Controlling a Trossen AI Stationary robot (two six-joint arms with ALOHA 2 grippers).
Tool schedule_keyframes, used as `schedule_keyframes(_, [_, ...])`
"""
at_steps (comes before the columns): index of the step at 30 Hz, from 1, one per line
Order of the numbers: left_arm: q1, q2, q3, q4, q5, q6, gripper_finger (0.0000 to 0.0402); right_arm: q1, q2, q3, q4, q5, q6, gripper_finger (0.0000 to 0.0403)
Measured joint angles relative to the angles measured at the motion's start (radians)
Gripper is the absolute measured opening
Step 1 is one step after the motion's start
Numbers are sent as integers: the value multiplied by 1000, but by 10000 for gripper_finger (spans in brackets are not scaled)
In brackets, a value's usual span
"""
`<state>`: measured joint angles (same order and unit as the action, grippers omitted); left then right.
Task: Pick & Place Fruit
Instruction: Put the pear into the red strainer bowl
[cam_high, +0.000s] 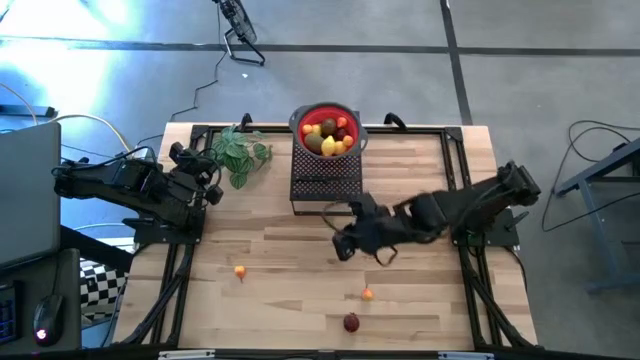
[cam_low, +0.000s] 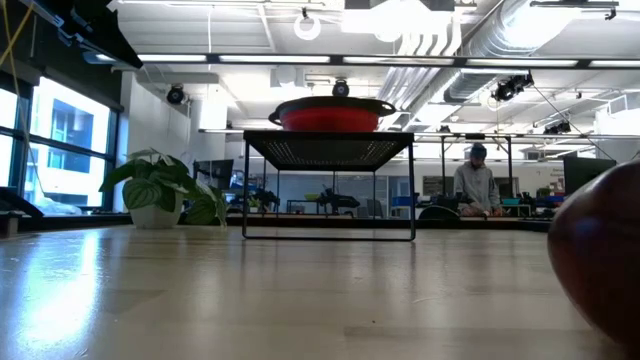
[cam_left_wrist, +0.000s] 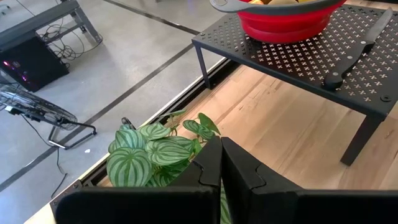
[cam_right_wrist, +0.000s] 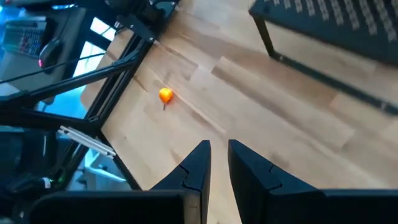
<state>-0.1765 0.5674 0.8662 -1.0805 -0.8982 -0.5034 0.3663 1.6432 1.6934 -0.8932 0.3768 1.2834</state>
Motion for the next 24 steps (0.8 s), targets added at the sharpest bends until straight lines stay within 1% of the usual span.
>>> schedule_keyframes(4, [0,0,0,0,0,0,0,64,0,-43,0,27,150,48])
schedule_keyframes(9, [0,0,0,0,0,0,0,129,0,-117,-1,26,339,46])
schedule_keyframes(14, [0,0,0,0,0,0,0,196,1,-185,6,22,531,34])
schedule_keyframes(20, [0,0,0,0,0,0,0,271,1,-232,10,5,739,11])
schedule_keyframes(24, [0,0,0,0,0,0,0,299,2,-251,8,-52,823,3])
